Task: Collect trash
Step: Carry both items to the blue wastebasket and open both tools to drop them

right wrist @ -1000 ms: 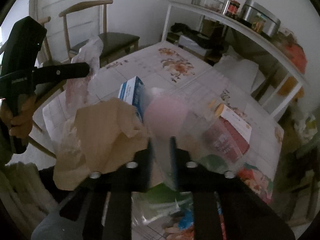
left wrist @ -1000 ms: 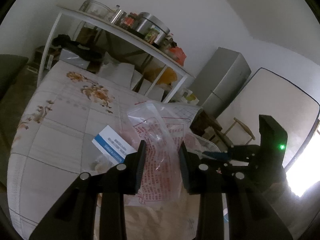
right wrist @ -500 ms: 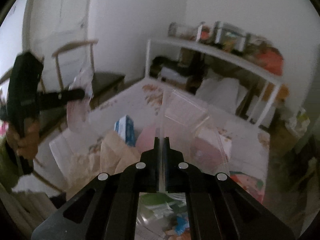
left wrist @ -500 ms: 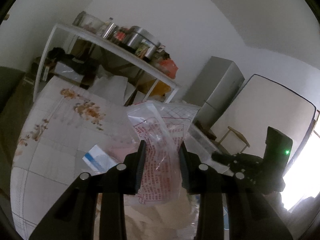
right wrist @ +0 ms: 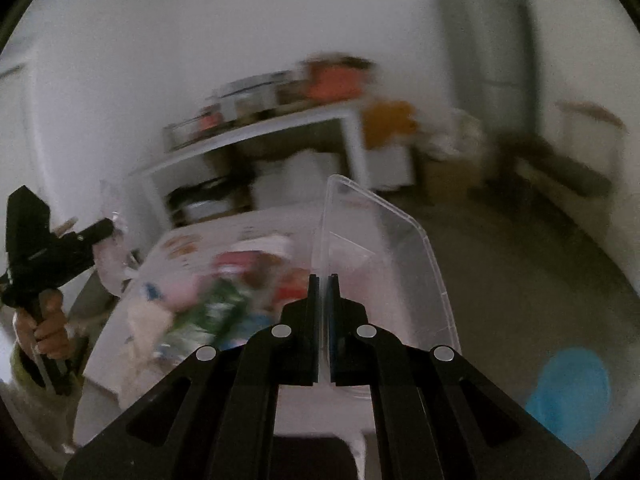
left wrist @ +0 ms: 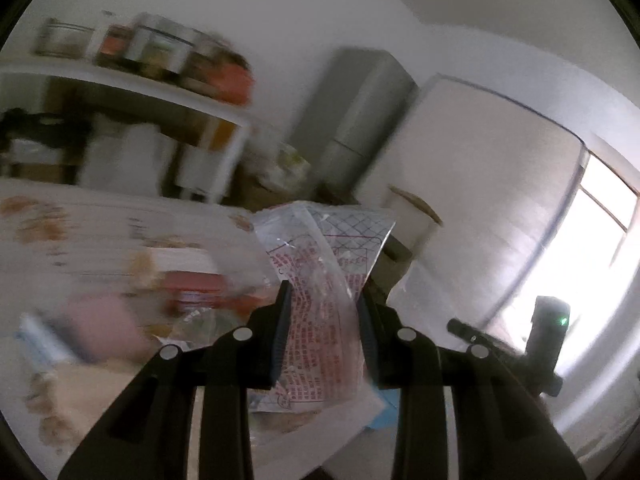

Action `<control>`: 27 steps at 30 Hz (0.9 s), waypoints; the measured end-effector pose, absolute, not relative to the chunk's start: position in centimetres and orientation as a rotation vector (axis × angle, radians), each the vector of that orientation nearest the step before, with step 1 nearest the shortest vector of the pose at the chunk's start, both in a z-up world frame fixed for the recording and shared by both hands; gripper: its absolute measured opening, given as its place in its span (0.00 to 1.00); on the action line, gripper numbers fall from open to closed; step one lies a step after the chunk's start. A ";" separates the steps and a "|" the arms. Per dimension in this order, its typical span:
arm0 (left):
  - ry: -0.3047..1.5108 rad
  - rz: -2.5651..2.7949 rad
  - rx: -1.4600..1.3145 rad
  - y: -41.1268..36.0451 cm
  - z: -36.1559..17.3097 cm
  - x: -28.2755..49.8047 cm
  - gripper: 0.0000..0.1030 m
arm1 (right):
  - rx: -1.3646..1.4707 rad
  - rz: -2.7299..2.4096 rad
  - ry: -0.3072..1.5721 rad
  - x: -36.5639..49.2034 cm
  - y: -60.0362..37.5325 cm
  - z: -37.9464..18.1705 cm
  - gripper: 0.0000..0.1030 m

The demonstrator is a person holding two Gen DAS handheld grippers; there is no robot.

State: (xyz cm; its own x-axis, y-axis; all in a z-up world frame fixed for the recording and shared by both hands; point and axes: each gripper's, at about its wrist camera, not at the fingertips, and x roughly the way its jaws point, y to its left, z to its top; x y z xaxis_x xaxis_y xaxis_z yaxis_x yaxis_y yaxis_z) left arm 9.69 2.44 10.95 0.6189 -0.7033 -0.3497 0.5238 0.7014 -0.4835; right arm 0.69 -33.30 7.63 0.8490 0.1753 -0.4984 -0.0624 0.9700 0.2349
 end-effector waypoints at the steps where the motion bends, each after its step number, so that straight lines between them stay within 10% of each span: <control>1: 0.576 -0.755 -0.342 0.3 11.1 10.3 0.30 | 0.253 0.073 0.545 -0.5 -35.3 7.1 0.02; 27: 1.225 -1.117 -0.008 -54.6 -3.2 18.5 0.30 | 1.261 -0.429 0.494 -6.1 -65.8 -11.9 0.02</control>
State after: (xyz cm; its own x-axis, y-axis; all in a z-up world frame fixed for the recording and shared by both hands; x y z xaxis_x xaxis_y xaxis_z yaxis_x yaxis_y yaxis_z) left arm 18.51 -54.64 -3.23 -0.0867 -0.6749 -0.7328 0.6673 0.5068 -0.5457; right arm -6.11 -65.77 -11.90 0.8198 -0.0361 -0.5715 0.5608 0.2524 0.7885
